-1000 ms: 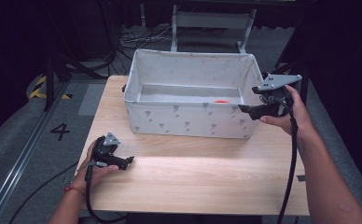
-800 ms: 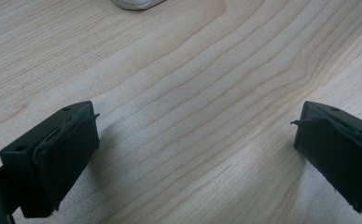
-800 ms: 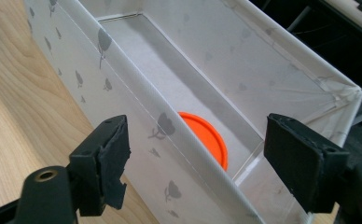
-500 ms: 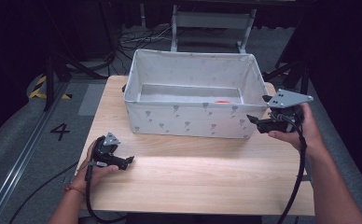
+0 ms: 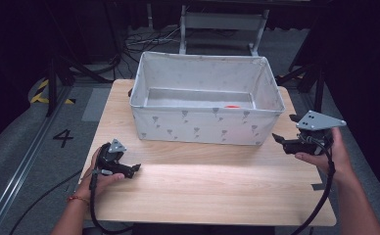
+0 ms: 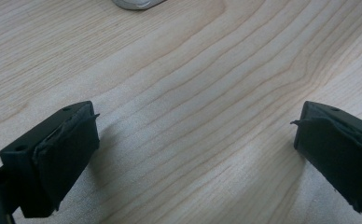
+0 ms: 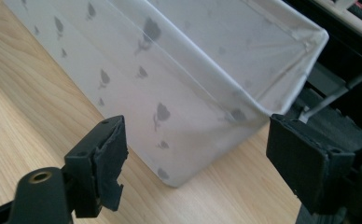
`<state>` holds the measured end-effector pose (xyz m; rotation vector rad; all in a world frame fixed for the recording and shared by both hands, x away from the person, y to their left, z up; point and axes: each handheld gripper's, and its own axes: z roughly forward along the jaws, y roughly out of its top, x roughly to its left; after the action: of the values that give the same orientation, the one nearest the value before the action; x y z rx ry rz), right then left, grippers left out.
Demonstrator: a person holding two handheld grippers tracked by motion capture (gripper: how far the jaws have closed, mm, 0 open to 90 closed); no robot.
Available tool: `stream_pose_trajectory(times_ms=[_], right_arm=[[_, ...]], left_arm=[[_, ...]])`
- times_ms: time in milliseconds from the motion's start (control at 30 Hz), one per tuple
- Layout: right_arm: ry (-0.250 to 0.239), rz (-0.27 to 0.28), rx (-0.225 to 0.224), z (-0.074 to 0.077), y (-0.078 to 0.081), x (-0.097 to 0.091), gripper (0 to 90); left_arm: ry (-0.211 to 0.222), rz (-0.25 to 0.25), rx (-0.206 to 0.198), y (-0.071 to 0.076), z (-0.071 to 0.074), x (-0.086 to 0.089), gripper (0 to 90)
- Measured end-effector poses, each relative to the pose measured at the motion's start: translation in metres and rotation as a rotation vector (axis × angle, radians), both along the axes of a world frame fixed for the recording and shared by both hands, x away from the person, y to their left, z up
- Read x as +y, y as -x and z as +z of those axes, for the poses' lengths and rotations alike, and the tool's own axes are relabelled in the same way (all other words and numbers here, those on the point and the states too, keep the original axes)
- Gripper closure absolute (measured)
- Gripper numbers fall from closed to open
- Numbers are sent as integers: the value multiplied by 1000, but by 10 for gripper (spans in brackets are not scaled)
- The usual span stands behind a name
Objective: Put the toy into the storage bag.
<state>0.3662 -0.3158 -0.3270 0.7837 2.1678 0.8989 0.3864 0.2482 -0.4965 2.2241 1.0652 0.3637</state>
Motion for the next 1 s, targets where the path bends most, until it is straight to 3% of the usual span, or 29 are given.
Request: stream_pose_trajectory(times_ms=[300,633,733,1000], right_arm=[[-6,-45,51,-26,2,-20,217],[26,-94,116,-60,1,-33,216],[-5,-92,136,-70,2,-36,214],[-13,-116,195,-103,6,-49,208]], left_arm=[[0,0,0,0,0,0,3],[0,1,-1,0,0,0,3],[-3,0,-4,0,0,0,3],[-4,2,-6,0,0,0,4]])
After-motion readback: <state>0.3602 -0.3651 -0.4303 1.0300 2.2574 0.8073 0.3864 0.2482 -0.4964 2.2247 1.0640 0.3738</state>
